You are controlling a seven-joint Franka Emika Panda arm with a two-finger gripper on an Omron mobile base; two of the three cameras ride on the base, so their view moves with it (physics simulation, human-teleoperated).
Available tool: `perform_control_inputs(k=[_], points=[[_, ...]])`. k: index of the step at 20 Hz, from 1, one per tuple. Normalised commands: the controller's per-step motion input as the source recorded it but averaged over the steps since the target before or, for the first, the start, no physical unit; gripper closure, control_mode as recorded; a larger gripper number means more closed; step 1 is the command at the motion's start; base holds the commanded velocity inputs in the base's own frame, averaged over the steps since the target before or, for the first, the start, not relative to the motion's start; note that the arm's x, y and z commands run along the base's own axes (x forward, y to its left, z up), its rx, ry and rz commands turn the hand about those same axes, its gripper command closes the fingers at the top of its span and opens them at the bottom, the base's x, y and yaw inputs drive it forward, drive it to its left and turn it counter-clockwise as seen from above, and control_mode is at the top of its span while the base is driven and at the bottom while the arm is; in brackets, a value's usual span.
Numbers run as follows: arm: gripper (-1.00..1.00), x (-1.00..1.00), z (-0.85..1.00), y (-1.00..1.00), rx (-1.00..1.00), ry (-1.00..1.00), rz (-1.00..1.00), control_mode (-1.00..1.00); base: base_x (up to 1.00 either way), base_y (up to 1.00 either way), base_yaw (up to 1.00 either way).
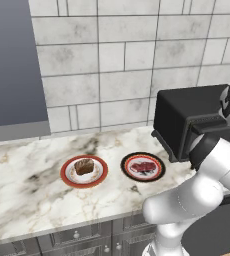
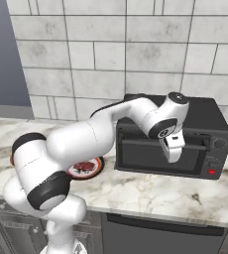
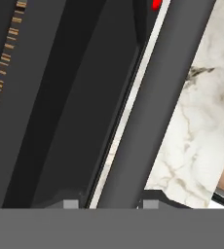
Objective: Open the toaster oven door. Place the bread on the bottom rack in the toaster oven and place the steak on the top rack.
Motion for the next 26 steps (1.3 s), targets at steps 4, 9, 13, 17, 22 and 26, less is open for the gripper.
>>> perform_control_inputs(k=[4, 9, 13, 17, 22, 26], points=[[1.0, -0.57, -0.42, -0.01, 0.09, 0.13, 0.11, -1.0, 0.0, 0.0, 0.0], [1.0, -0.75, -0.42, -0.08, 0.14, 0.01, 0.05, -1.0, 0.0, 0.0, 0.0], [1.0, -0.68, -0.29, -0.09, 0.19, 0.0, 0.0, -1.0, 0.0, 0.0, 0.0], [1.0, -0.38, 0.02, -0.13, 0.19, 0.04, 0.0, -1.0, 0.0, 0.0, 0.0], [1.0, -0.33, 0.16, -0.24, 0.22, 0.0, -0.01, -1.0, 0.0, 0.0, 0.0], [1.0, -0.57, 0.15, -0.32, 0.21, -0.06, 0.0, -1.0, 0.0, 0.0, 0.0]])
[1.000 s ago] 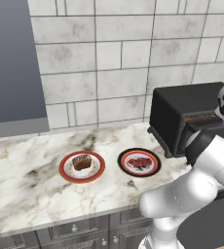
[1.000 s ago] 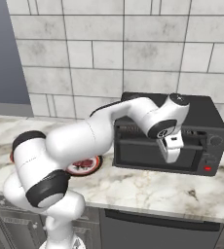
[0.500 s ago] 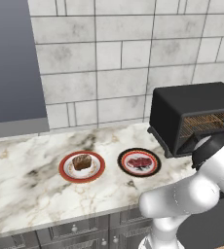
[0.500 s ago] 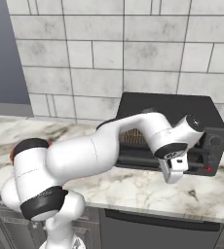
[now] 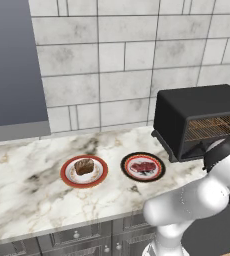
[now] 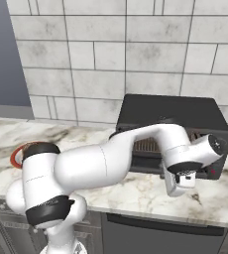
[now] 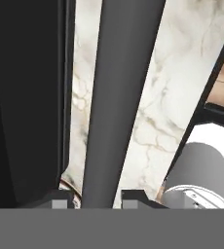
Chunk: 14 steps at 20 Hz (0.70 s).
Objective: Open the toaster oven door. Place the bread on the bottom rack in the toaster oven and place the steak on the top rack.
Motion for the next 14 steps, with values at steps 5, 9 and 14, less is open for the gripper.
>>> perform_control_inputs(k=[5, 9, 14], points=[[1.0, -0.51, 0.21, -0.28, 0.09, -0.09, 0.0, -1.0, 0.0, 0.0, 0.0], [1.0, -0.53, 0.24, -0.22, 0.0, -0.13, 0.0, -1.0, 0.0, 0.0, 0.0], [1.0, -0.43, 0.38, -0.07, -0.01, -0.08, -0.01, -1.0, 0.0, 0.0, 0.0]])
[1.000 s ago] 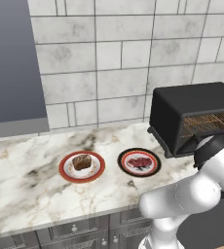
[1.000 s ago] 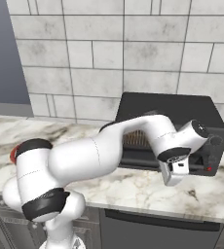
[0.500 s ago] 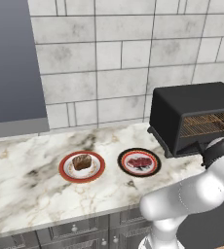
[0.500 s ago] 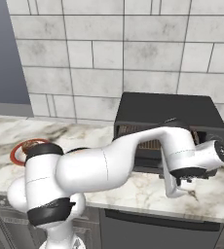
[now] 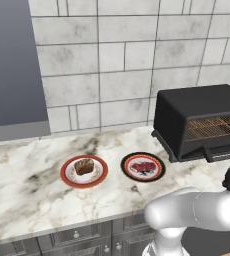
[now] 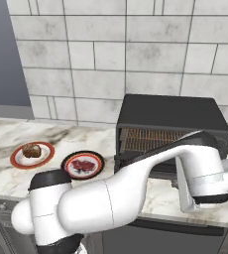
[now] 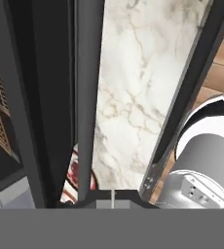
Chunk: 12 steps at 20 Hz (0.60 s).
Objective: Open the toaster oven door. Place the bread on the bottom rack in the toaster oven and place the steak on the top rack.
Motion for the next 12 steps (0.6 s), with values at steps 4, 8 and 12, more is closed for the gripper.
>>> perform_control_inputs(k=[4, 8, 12], points=[[1.0, -0.06, 0.39, 0.08, -0.08, -0.01, -0.02, -1.0, 0.0, 0.0, 0.0], [1.0, 0.09, 0.18, 0.29, -0.15, 0.0, 0.0, -1.0, 0.0, 0.0, 0.0], [1.0, 0.13, 0.0, 0.39, -0.1, -0.04, 0.0, -1.0, 0.0, 0.0, 0.0]])
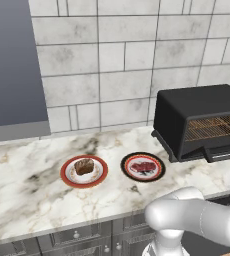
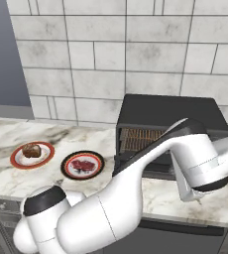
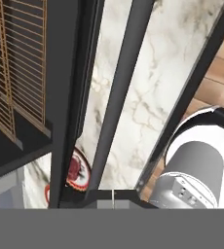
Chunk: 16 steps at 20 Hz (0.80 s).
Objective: Open the toaster oven door. Place the bread on the bottom rack in the toaster oven and place the steak on the top rack.
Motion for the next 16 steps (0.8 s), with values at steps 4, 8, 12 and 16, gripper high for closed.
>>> perform_control_inputs(k=[4, 8, 12, 16], points=[[1.0, 0.15, 0.01, 0.46, -0.07, -0.05, 0.0, -1.0, 0.0, 0.0, 0.0], [1.0, 0.26, 0.19, 0.32, -0.03, -0.03, 0.0, -1.0, 0.0, 0.0, 0.0], [1.0, 0.39, 0.38, 0.24, -0.01, 0.01, 0.0, -1.0, 0.0, 0.0, 0.0], [1.0, 0.47, 0.19, 0.13, -0.05, 0.03, 0.11, -1.0, 0.0, 0.0, 0.0]])
